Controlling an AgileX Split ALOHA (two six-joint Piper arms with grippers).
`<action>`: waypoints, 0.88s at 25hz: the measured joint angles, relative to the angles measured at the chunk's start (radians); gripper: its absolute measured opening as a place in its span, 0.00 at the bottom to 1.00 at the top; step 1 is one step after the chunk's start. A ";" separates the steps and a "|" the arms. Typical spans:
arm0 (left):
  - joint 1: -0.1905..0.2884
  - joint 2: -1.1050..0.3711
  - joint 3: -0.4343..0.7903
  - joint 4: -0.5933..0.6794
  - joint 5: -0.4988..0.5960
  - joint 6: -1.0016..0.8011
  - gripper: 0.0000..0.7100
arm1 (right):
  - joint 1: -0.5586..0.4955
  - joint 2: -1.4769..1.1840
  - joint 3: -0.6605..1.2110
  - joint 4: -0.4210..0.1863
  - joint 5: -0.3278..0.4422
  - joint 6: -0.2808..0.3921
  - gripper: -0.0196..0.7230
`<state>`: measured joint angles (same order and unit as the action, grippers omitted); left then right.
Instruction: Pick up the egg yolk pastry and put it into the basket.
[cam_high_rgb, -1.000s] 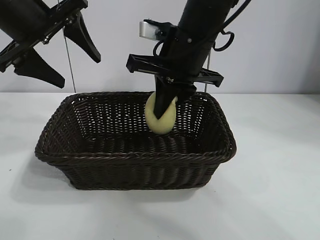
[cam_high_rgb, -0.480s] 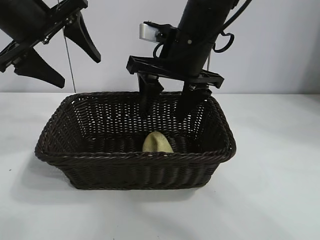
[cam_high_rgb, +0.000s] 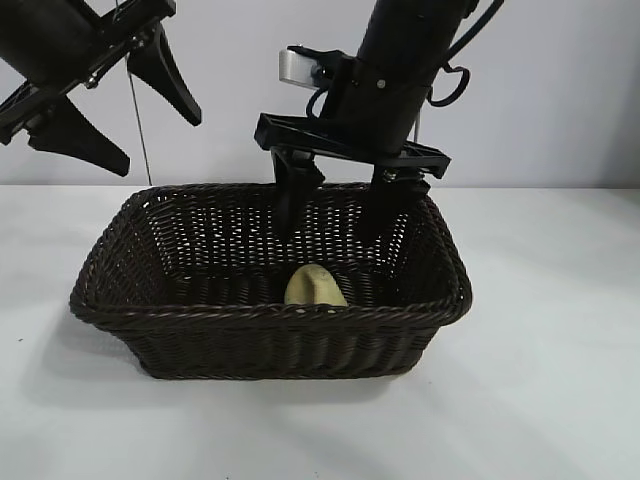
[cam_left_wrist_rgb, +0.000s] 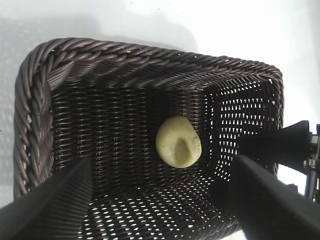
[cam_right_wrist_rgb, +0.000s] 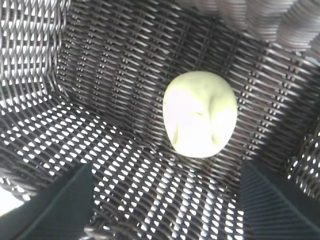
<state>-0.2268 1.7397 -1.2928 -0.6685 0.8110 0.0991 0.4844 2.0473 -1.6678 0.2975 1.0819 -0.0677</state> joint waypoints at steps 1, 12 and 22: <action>0.000 0.000 0.000 0.000 0.000 0.000 0.78 | -0.002 -0.007 0.000 0.000 0.001 0.000 0.81; 0.000 0.000 0.000 0.000 -0.002 0.000 0.78 | -0.155 -0.186 0.000 0.003 0.092 -0.024 0.81; 0.000 0.000 0.000 0.000 -0.003 0.000 0.78 | -0.214 -0.221 0.000 0.002 0.130 -0.030 0.81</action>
<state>-0.2268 1.7397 -1.2928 -0.6685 0.8076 0.0991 0.2709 1.8263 -1.6678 0.2990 1.2121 -0.0982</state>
